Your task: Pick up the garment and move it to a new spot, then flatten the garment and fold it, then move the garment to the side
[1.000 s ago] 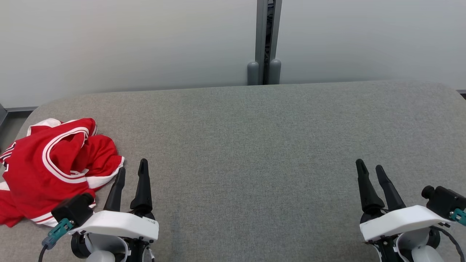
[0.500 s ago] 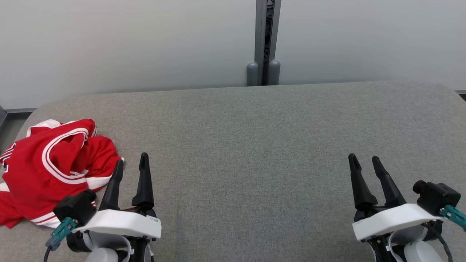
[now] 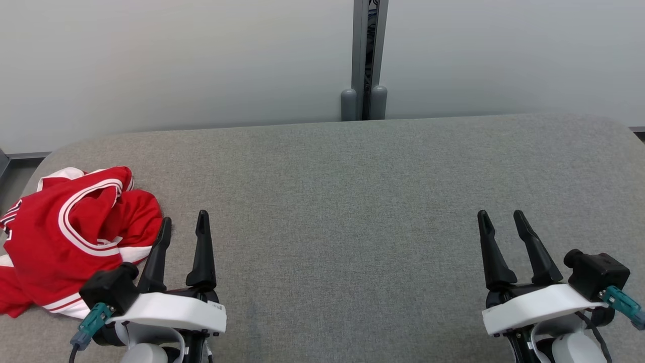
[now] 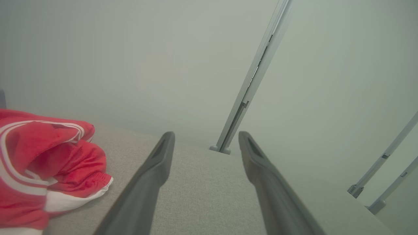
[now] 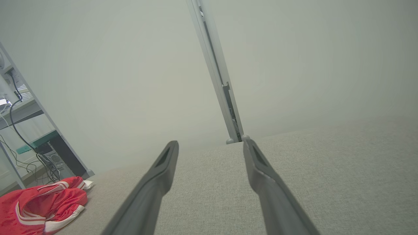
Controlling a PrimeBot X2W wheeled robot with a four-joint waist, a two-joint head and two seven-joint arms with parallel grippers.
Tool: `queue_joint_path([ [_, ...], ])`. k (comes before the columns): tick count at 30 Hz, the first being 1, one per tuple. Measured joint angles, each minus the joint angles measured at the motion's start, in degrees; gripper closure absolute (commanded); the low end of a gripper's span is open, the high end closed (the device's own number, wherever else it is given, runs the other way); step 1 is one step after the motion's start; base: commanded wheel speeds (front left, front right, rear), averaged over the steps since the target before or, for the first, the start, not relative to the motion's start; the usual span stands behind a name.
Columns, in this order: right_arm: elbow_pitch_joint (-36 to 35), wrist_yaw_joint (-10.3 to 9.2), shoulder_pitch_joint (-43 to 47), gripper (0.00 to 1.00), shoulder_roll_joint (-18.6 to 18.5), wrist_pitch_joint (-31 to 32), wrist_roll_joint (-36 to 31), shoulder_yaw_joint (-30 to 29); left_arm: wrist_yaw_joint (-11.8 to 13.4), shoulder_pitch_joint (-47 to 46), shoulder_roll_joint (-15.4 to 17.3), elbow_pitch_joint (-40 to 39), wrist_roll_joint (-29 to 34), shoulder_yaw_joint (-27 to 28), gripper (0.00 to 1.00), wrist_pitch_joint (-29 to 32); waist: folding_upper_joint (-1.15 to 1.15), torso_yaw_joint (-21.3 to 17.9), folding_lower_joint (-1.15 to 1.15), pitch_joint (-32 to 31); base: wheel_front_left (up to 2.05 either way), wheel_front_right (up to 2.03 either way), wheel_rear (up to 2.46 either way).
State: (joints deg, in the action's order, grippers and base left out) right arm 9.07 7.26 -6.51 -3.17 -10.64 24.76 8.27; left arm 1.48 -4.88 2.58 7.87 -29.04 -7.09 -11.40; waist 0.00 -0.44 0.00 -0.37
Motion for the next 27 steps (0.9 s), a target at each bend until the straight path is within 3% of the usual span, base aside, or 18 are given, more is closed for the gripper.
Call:
queue_joint_path([
  [27,0.45,0.07,0.03,0.00,0.36,-3.22,-11.60,1.19,-0.04,-0.04,0.12,3.02,8.32,-1.27,0.00,-2.77,0.00,0.14,0.00,-1.17,0.00,0.00,0.00],
])
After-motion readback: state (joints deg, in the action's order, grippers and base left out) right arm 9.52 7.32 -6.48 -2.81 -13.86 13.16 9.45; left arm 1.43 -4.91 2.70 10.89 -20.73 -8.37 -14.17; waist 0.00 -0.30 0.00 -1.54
